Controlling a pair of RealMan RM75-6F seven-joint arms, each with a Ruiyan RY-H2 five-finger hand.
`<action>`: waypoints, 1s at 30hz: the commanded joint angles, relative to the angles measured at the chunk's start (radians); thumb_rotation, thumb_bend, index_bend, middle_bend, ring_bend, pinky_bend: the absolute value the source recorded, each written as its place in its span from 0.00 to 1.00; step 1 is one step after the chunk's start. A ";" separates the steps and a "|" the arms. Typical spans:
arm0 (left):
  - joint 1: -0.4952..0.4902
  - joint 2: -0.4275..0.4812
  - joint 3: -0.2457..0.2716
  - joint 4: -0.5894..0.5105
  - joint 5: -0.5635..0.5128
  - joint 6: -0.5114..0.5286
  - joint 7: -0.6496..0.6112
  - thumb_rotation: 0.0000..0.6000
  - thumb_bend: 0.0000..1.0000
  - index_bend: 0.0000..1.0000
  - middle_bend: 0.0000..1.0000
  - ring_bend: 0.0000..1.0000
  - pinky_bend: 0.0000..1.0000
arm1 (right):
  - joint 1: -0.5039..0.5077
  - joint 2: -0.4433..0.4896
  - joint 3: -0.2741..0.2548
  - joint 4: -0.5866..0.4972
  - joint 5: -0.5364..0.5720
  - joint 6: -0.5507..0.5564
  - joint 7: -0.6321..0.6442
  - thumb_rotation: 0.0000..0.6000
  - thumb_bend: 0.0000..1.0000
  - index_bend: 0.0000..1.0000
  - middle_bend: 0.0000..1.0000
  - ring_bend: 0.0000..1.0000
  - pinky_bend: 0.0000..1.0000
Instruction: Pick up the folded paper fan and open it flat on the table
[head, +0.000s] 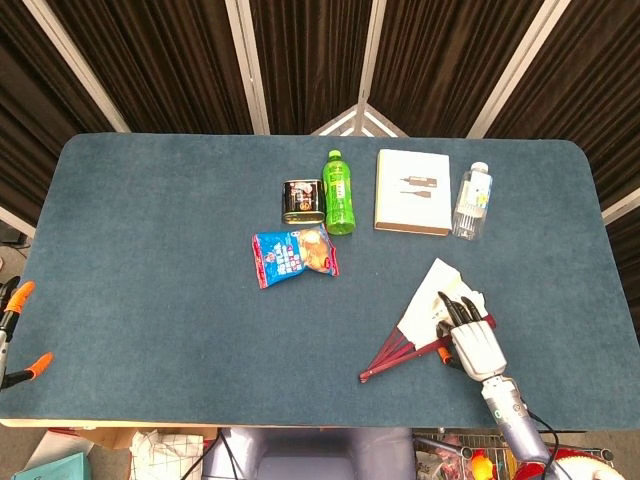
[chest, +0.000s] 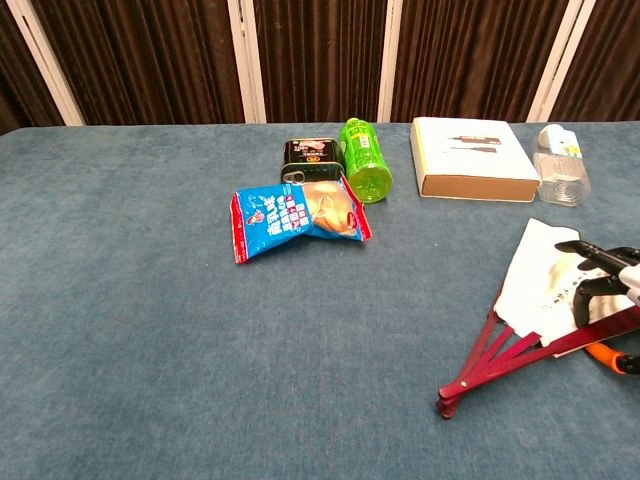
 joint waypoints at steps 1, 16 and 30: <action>0.000 0.000 0.000 0.000 0.001 0.001 0.001 1.00 0.10 0.05 0.00 0.00 0.00 | 0.004 -0.003 0.002 0.005 0.000 0.008 0.013 1.00 0.41 0.55 0.08 0.19 0.12; 0.001 0.000 0.003 0.002 0.007 0.003 0.001 1.00 0.10 0.05 0.00 0.00 0.00 | 0.018 0.001 -0.001 0.015 -0.001 0.020 0.049 1.00 0.43 0.62 0.10 0.20 0.14; 0.000 0.002 0.006 0.002 0.014 0.002 -0.003 1.00 0.10 0.05 0.00 0.00 0.00 | 0.029 0.023 -0.005 -0.005 0.002 0.018 0.055 1.00 0.46 0.72 0.10 0.21 0.14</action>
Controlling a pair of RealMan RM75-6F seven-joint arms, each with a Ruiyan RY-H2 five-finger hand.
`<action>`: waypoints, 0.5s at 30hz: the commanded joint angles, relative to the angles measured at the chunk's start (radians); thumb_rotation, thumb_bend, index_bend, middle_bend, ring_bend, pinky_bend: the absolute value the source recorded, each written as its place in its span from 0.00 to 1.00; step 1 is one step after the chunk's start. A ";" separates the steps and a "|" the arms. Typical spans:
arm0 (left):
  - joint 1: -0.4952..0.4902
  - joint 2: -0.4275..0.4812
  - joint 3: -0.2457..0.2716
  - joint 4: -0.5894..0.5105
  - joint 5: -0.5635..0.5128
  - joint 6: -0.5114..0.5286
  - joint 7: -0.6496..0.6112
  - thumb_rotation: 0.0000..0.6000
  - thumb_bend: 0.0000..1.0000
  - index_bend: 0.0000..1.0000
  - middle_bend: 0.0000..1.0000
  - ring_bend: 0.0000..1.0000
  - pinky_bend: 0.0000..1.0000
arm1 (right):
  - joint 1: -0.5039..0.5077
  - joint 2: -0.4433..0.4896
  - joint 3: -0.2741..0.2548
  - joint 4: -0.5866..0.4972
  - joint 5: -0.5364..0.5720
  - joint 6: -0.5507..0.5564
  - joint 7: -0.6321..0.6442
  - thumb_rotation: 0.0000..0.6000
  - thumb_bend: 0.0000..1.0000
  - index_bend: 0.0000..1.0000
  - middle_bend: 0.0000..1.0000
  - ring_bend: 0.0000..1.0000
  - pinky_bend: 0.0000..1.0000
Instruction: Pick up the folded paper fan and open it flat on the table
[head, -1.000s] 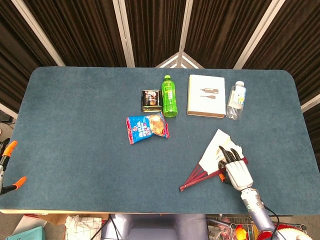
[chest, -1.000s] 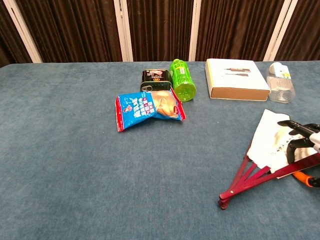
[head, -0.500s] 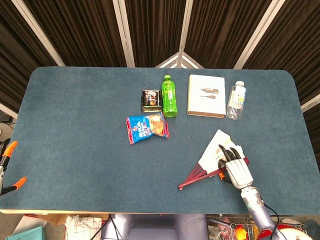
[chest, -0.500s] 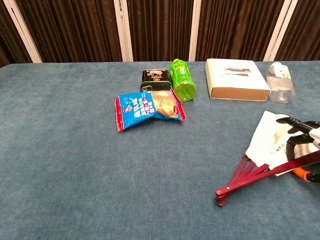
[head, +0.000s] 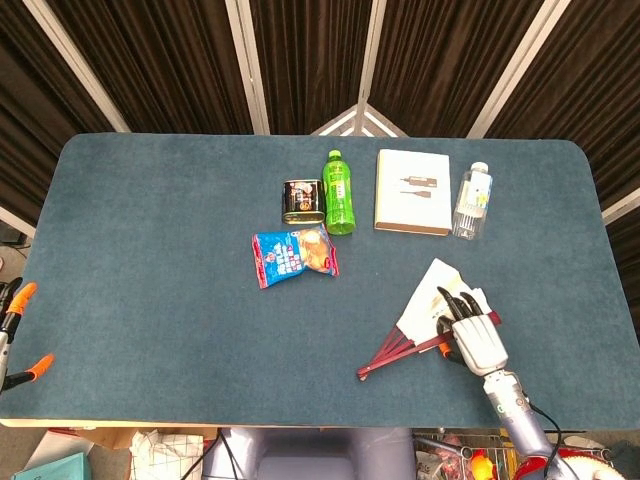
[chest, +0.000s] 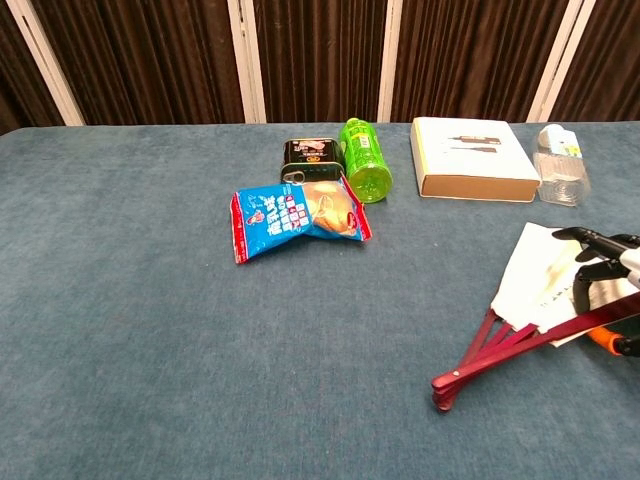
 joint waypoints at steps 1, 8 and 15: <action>0.000 0.000 0.001 0.000 0.001 -0.001 0.000 1.00 0.10 0.05 0.00 0.00 0.00 | 0.003 0.003 0.001 -0.003 0.001 0.000 0.004 1.00 0.46 0.73 0.10 0.22 0.14; -0.001 0.001 0.003 0.000 0.003 -0.003 -0.003 1.00 0.10 0.05 0.00 0.00 0.00 | 0.009 0.012 0.007 -0.020 0.002 0.013 0.027 1.00 0.46 0.80 0.10 0.23 0.15; -0.001 0.003 0.002 0.001 0.001 -0.004 -0.007 1.00 0.10 0.05 0.00 0.00 0.00 | 0.017 0.030 0.016 -0.052 0.007 0.019 0.048 1.00 0.46 0.83 0.10 0.23 0.16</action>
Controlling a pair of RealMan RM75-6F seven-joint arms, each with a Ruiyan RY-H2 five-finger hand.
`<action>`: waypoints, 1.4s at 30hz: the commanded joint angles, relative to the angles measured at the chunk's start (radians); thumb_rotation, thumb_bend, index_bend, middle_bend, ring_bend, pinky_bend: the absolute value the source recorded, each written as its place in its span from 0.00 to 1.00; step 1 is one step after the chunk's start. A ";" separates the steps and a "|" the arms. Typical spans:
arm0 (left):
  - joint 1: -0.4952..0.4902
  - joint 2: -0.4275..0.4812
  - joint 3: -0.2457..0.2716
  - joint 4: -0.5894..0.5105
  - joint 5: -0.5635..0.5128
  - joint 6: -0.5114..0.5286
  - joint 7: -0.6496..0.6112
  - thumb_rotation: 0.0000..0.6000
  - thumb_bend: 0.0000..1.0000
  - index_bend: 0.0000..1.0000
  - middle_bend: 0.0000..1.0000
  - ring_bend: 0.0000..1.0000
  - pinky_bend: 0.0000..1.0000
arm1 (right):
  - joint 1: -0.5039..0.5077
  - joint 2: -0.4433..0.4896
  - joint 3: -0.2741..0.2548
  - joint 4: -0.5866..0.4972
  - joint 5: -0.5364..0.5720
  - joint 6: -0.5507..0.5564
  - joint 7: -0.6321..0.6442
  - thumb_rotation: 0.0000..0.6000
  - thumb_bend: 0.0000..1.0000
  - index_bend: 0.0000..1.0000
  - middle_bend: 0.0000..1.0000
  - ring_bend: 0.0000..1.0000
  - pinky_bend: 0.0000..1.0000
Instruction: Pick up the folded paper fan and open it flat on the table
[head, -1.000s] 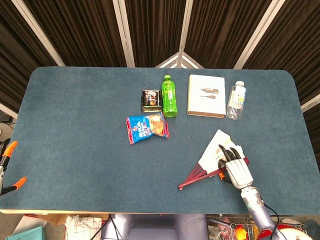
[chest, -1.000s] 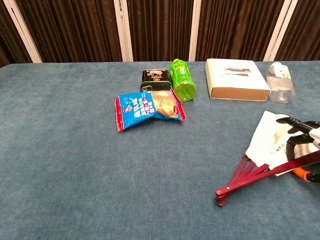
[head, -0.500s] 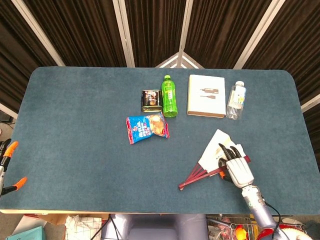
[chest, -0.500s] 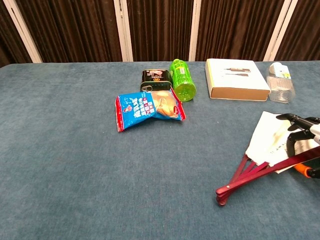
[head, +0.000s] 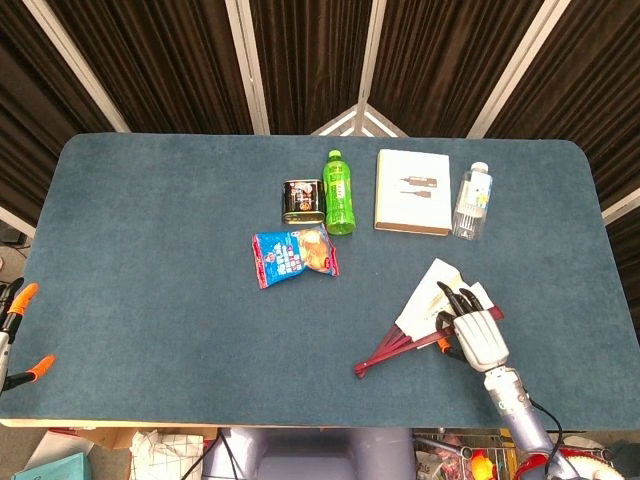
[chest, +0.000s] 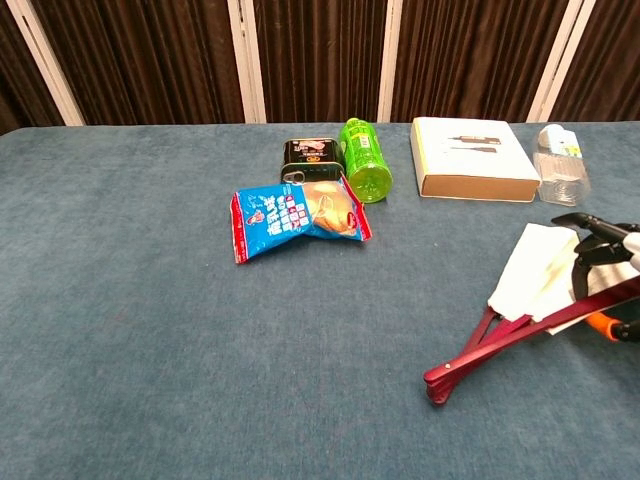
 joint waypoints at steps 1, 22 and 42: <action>0.000 0.001 -0.001 0.000 -0.002 -0.001 -0.002 1.00 0.10 0.05 0.00 0.00 0.00 | 0.005 0.013 0.005 -0.020 0.003 -0.001 0.007 1.00 0.46 0.83 0.10 0.23 0.16; -0.015 -0.007 -0.003 0.002 -0.021 -0.034 0.013 1.00 0.10 0.05 0.00 0.00 0.00 | 0.172 0.284 0.132 -0.356 0.004 -0.074 -0.093 1.00 0.46 0.86 0.10 0.23 0.16; -0.085 -0.044 -0.019 0.085 -0.032 -0.140 -0.094 1.00 0.10 0.05 0.00 0.00 0.00 | 0.407 0.487 0.356 -0.708 0.196 -0.333 -0.269 1.00 0.46 0.87 0.10 0.23 0.16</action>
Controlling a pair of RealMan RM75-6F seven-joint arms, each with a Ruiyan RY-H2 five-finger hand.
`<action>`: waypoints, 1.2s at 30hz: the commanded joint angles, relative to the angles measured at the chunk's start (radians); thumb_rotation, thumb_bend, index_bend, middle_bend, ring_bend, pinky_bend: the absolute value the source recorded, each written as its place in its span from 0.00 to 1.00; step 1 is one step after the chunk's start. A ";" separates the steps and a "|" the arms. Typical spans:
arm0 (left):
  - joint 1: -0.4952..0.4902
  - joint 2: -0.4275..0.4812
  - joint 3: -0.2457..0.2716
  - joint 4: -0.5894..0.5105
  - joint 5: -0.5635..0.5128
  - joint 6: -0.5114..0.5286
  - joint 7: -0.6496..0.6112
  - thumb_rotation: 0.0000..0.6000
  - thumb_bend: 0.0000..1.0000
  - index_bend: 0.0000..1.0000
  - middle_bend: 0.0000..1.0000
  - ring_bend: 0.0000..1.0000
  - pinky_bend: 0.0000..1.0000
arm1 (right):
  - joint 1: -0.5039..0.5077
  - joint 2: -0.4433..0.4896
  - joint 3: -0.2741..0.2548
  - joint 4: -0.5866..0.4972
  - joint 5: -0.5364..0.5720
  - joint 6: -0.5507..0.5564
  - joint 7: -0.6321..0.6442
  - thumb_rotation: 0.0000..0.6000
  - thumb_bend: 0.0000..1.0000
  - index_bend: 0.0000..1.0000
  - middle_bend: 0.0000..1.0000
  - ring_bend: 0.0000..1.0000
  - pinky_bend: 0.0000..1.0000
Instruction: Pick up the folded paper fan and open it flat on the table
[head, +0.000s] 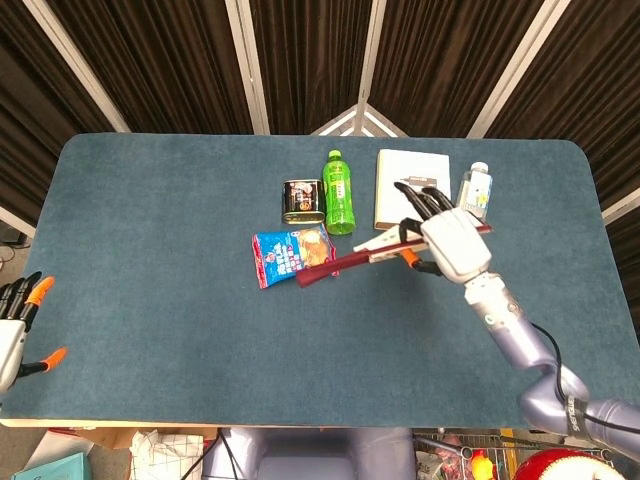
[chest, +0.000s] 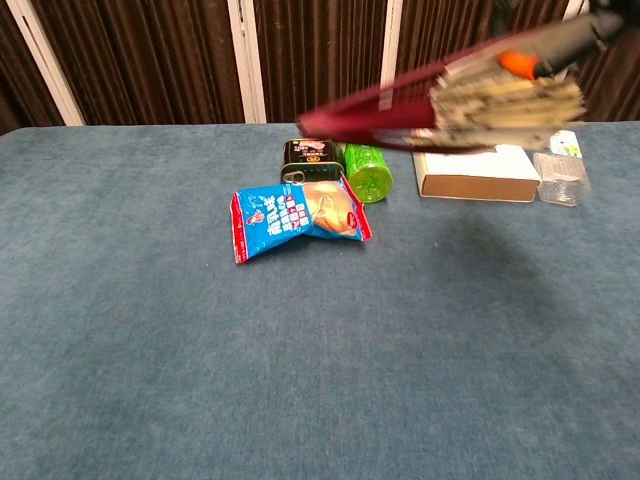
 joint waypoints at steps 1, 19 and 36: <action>-0.028 -0.016 -0.004 0.036 0.008 -0.036 -0.054 1.00 0.10 0.05 0.00 0.00 0.00 | 0.059 0.028 0.040 -0.069 0.040 -0.057 -0.091 1.00 0.46 0.87 0.10 0.23 0.16; -0.111 -0.270 -0.066 0.319 0.086 0.051 -0.448 1.00 0.10 0.12 0.00 0.00 0.06 | 0.267 -0.113 0.125 -0.335 0.363 -0.084 -0.435 1.00 0.46 0.88 0.10 0.23 0.16; -0.206 -0.450 -0.027 0.403 0.135 -0.029 -0.517 1.00 0.10 0.16 0.04 0.00 0.07 | 0.354 -0.193 0.166 -0.423 0.504 0.022 -0.530 1.00 0.46 0.89 0.10 0.23 0.16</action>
